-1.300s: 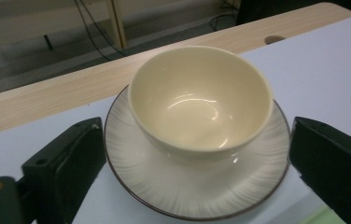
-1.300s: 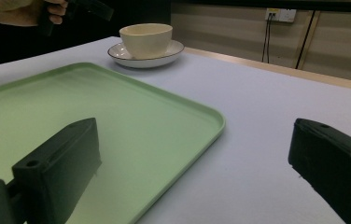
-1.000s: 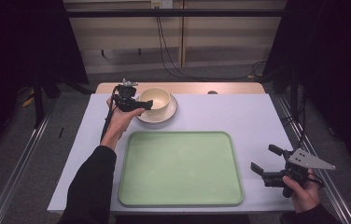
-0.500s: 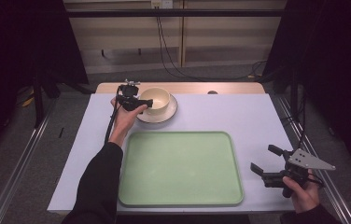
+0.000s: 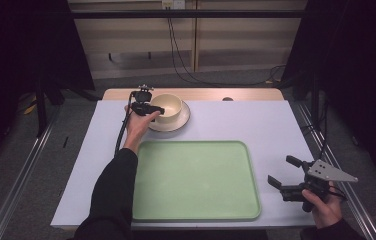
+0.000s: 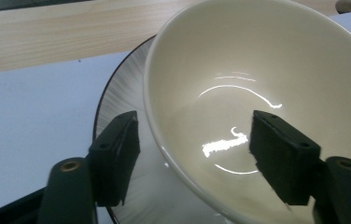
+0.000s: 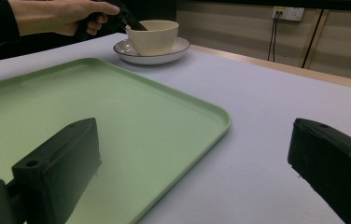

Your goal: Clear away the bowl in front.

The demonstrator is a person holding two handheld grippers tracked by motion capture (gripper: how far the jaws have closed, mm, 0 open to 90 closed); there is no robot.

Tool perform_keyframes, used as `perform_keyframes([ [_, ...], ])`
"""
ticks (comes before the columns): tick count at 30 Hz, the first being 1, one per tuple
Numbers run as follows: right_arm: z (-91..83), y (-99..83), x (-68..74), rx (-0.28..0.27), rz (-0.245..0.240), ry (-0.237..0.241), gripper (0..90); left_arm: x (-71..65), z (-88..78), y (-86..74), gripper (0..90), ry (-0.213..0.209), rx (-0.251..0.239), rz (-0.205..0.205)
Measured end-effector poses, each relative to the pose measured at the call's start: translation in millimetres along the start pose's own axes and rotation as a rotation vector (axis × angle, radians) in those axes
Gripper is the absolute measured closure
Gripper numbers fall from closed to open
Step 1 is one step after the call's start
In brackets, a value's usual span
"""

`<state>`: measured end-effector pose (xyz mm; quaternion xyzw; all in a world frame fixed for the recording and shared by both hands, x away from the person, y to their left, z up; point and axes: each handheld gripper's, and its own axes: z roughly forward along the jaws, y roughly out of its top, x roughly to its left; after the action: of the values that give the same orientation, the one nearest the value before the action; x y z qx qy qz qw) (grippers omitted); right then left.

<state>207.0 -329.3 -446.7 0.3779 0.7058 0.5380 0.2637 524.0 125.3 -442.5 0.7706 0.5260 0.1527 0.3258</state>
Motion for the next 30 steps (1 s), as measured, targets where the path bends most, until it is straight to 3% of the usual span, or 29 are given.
perform_keyframes([
  [2, -0.4, 0.0, -0.4, -0.003, 0.002, -0.006, 1.9, -1.3, 2.6, 0.6, 35.6, -0.007, 0.036, 0.0],
  [5, -0.6, 0.1, -0.4, -0.003, 0.001, -0.006, 1.9, -4.1, 7.2, 0.1, 38.1, 0.016, 0.089, -0.006],
  [6, -0.6, 0.2, -0.6, -0.004, -0.004, -0.007, 1.9, -4.9, 9.2, 0.0, 38.0, 0.016, 0.093, -0.034],
  [9, -0.2, 0.0, -0.4, 0.0, -0.001, -0.006, 1.9, -5.1, 11.9, -0.1, 37.6, -0.016, 0.114, -0.046],
  [16, -0.7, 0.0, -0.2, 0.001, 0.002, -0.006, 1.9, -4.3, 13.6, -1.7, 42.1, -0.019, 0.124, -0.064],
  [17, -0.9, -0.1, -0.4, 0.001, -0.002, -0.007, 1.9, -2.2, 12.5, -1.1, 48.1, -0.022, 0.137, -0.089],
  [19, -0.8, -0.1, -0.4, 0.001, -0.003, -0.007, 1.9, -0.8, 11.7, -0.8, 55.0, -0.01, 0.135, -0.081],
  [30, -0.3, -0.6, -0.6, 0.008, -0.007, -0.012, 2.1, 3.7, 8.4, -1.6, 70.5, -0.028, 0.166, -0.093],
])
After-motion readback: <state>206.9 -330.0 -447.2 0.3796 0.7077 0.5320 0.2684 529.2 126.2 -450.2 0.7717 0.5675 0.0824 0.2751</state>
